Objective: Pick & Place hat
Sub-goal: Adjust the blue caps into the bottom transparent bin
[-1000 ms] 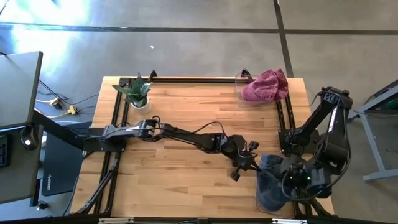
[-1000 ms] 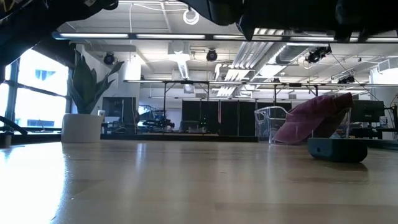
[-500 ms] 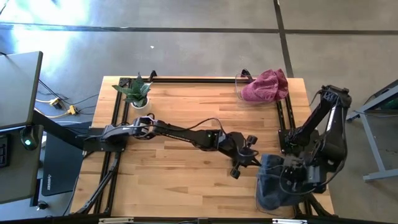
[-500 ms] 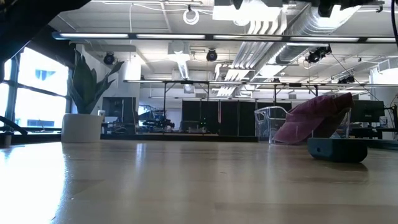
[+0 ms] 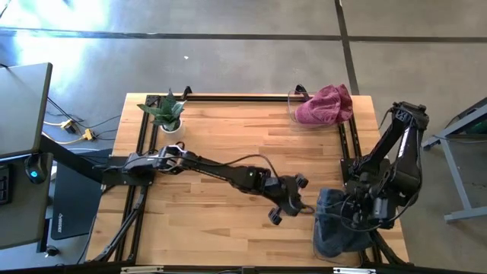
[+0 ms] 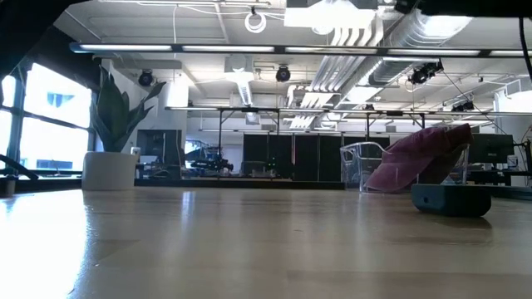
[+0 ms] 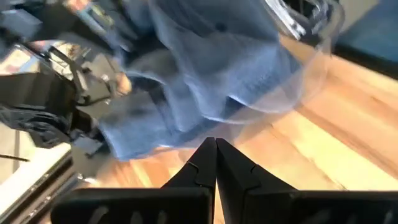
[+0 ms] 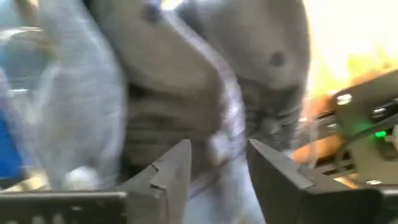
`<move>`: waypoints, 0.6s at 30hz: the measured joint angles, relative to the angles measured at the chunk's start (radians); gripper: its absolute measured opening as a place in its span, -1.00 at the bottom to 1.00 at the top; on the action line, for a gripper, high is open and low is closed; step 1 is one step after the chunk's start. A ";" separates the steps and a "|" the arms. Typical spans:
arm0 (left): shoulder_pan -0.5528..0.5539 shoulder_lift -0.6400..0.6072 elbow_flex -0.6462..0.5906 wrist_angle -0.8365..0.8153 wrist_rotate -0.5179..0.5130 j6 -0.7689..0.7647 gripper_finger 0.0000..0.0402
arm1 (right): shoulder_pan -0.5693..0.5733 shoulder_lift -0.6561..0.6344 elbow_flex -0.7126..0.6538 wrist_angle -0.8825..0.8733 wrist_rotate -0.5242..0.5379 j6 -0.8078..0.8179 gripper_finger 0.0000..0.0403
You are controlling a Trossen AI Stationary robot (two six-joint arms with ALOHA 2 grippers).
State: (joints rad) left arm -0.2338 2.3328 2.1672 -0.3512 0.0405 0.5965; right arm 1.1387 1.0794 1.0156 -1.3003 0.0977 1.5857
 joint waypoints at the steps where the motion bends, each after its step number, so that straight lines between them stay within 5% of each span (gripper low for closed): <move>1: -0.006 0.003 -0.001 -0.007 -0.015 0.008 -1.00 | 0.000 0.000 -0.014 -0.005 -0.002 -0.007 -0.21; 5: -0.025 0.007 -0.004 -0.023 -0.080 0.073 -1.00 | -0.001 -0.002 -0.071 -0.028 -0.052 -0.018 -0.03; 9: -0.029 0.006 -0.003 -0.048 -0.111 0.084 -1.00 | 0.000 -0.002 -0.113 0.007 -0.078 -0.091 -0.06; 18: -0.029 0.006 -0.003 -0.056 -0.116 0.080 -1.00 | 0.000 -0.029 -0.107 0.084 0.184 -0.310 -0.80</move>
State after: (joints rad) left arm -0.2630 2.3386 2.1643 -0.4069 -0.0750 0.6769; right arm 1.1385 1.0506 0.9085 -1.2163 0.2820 1.2755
